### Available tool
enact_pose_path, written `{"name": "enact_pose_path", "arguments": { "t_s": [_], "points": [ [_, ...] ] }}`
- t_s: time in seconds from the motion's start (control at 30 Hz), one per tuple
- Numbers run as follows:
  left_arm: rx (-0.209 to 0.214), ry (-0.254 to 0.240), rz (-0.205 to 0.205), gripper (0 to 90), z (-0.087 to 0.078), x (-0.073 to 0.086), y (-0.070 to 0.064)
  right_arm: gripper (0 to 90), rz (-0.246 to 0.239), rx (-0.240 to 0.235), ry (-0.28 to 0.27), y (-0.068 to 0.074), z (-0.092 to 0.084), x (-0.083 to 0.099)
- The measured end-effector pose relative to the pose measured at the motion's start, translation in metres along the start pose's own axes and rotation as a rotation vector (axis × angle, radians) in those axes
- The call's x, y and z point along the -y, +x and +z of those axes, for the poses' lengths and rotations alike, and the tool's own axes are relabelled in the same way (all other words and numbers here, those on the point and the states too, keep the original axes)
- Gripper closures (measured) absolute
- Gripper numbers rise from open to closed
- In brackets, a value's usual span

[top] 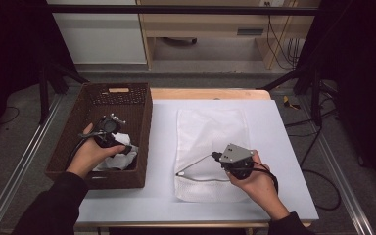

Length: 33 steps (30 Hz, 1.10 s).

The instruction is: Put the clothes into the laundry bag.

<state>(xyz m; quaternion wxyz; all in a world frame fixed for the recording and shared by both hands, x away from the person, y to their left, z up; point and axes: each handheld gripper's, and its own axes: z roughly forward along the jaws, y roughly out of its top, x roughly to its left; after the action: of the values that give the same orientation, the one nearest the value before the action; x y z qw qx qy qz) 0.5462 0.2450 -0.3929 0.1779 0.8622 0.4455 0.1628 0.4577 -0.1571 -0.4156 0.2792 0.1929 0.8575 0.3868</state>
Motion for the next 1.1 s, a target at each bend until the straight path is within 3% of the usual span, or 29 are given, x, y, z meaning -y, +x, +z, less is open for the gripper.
{"name": "enact_pose_path", "arguments": {
  "t_s": [0.1, 0.17, 0.37, 0.67, 0.9, 0.93, 1.1],
  "points": [
    [0.023, 0.051, -0.016, 3.4, 0.014, 0.001, 0.007, 89.8, -0.002, -0.002, -0.002, 0.001, 0.0, -0.001],
    [0.029, 0.081, -0.004, 1.6, 0.021, 0.002, 0.009, 89.7, -0.003, -0.002, -0.002, 0.001, 0.0, -0.001],
    [0.025, 0.116, -0.023, 0.0, 0.043, 0.002, 0.017, 89.7, -0.003, -0.002, 0.0, 0.0, 0.001, 0.0],
    [0.019, 0.136, 0.003, 0.0, 0.054, 0.003, 0.016, 89.8, -0.002, -0.003, 0.002, 0.0, 0.002, 0.0],
    [-0.011, 0.147, 0.034, 15.4, 0.051, 0.003, 0.016, 89.8, -0.001, -0.003, 0.001, 0.0, 0.001, 0.0],
    [-0.017, 0.147, 0.045, 22.1, 0.05, 0.004, 0.016, 89.8, -0.003, -0.003, 0.001, 0.0, 0.001, 0.0],
    [-0.026, 0.157, 0.067, 39.6, 0.045, 0.004, 0.021, 89.8, 0.001, -0.004, 0.0, -0.001, 0.001, 0.0]
  ]
}}
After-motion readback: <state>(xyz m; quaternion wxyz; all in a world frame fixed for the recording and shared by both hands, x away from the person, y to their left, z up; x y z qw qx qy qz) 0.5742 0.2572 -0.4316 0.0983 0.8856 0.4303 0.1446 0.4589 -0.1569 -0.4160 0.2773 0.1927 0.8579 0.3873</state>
